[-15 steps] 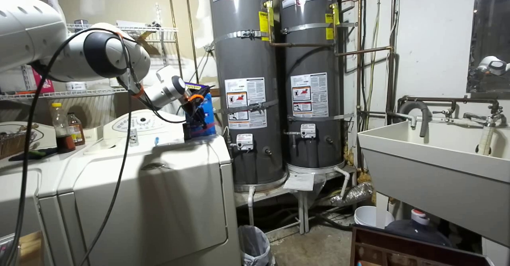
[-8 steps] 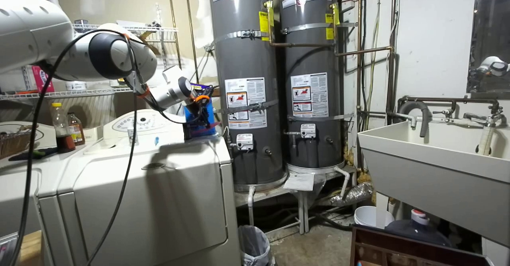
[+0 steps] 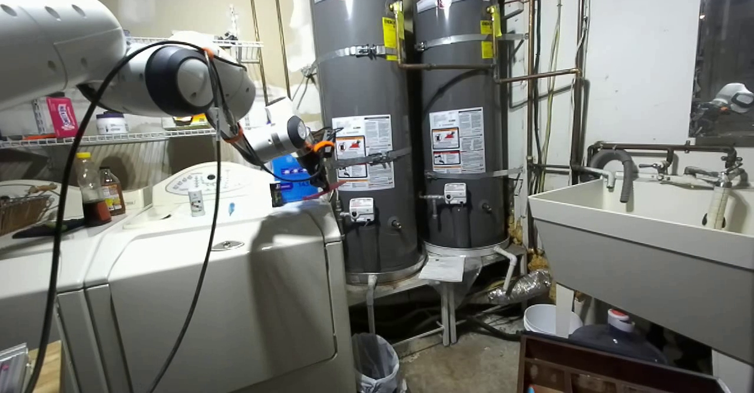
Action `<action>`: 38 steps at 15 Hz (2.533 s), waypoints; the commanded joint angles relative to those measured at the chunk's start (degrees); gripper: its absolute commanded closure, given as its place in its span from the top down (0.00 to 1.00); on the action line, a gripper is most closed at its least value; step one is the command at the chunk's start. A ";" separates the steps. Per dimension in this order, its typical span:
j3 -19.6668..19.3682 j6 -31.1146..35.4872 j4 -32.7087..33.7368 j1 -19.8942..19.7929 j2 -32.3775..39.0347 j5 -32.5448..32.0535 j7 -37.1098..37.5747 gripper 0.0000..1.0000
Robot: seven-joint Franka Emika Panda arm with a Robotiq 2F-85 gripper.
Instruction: Move the pink thing from the utensil organizer to the washing machine
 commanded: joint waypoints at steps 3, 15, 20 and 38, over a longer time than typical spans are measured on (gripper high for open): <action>-0.46 6.09 -2.34 -0.41 -0.70 -2.03 -1.58 0.11; -0.15 13.98 -11.70 5.65 -8.26 -7.44 -5.80 0.03; -7.27 17.25 -17.73 11.72 -13.40 -11.13 2.80 0.03; 12.35 28.47 -17.99 -5.11 -4.56 -9.33 -1.59 0.03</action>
